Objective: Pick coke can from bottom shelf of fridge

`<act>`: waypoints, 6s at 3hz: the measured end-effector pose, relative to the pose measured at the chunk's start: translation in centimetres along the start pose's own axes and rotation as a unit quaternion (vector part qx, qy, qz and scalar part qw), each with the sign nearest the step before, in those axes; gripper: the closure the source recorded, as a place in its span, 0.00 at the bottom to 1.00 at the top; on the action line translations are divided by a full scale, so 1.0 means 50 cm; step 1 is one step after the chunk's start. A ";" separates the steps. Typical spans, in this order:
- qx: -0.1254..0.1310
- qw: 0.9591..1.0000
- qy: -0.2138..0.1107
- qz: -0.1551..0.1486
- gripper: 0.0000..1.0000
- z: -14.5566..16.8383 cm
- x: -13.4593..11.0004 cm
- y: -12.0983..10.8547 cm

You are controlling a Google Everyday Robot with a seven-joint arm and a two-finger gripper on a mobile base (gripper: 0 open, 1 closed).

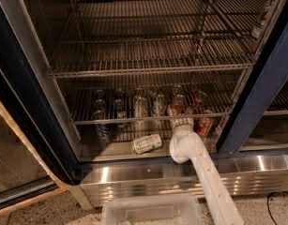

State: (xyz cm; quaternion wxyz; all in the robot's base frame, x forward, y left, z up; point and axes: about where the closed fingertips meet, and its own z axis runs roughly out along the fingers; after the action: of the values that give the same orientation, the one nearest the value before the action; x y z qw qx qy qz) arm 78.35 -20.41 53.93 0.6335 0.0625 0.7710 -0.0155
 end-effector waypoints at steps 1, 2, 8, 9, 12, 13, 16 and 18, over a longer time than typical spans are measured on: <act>0.000 1.000 0.000 0.000 0.70 0.000 0.000 0.000; 0.000 1.000 0.000 0.000 0.87 0.000 0.000 0.000; -0.066 0.998 -0.012 0.011 0.90 -0.139 -0.012 0.029; -0.066 0.998 -0.012 0.011 0.98 -0.139 -0.012 0.029; -0.071 0.997 -0.009 -0.008 1.00 -0.200 -0.011 0.021; -0.082 0.996 -0.016 -0.023 1.00 -0.266 -0.026 0.015; -0.096 0.994 -0.019 -0.056 1.00 -0.365 0.002 0.040; -0.100 0.991 -0.019 -0.087 1.00 -0.446 -0.003 0.041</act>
Offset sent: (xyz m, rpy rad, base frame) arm 0.0000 0.0000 0.0000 0.0000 0.0000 0.0000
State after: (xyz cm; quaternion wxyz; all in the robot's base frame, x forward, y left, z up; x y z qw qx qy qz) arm 56.87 -16.09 58.59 0.6477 -0.0692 0.7587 0.0055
